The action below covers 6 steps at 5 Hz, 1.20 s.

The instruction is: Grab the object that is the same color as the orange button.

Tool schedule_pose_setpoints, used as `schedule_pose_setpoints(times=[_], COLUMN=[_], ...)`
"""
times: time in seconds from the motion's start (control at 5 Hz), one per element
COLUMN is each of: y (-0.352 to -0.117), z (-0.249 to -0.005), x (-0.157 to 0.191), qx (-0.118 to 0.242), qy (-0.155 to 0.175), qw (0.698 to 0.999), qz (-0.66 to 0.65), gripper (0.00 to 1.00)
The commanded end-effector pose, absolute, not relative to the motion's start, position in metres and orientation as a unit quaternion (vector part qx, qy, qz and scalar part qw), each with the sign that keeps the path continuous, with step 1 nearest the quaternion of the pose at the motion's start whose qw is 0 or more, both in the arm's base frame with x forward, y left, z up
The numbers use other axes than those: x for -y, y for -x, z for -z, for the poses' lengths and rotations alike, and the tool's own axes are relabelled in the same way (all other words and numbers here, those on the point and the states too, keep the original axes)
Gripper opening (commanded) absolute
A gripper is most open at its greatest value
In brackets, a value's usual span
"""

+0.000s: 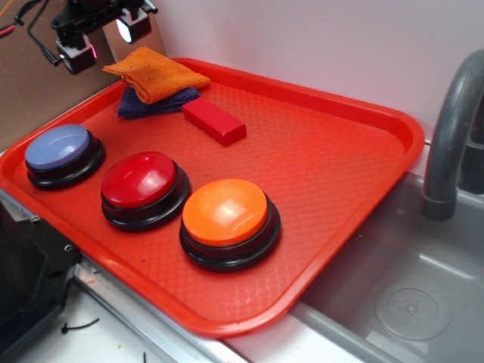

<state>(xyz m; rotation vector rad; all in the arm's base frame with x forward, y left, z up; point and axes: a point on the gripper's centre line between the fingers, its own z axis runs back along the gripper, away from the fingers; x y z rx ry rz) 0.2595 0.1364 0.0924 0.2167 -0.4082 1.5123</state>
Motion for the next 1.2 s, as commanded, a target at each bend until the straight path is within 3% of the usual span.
schedule_pose_setpoints(times=[0.0,0.2,0.4,0.6,1.0], y=[-0.291,-0.297,-0.301,-0.302,-0.295], z=[-0.072,-0.049,-0.041,-0.044,-0.086], x=[-0.159,-0.163,-0.164,-0.162,-0.157], qx=[0.18,0.17,0.161,0.158,0.161], qy=[-0.1,-0.111,-0.119,-0.11,-0.097], qw=[0.711,0.706,0.705,0.719,0.779], qz=[-0.673,-0.678,-0.681,-0.668,-0.598], gripper=[1.0,1.0,0.57,0.0,0.0])
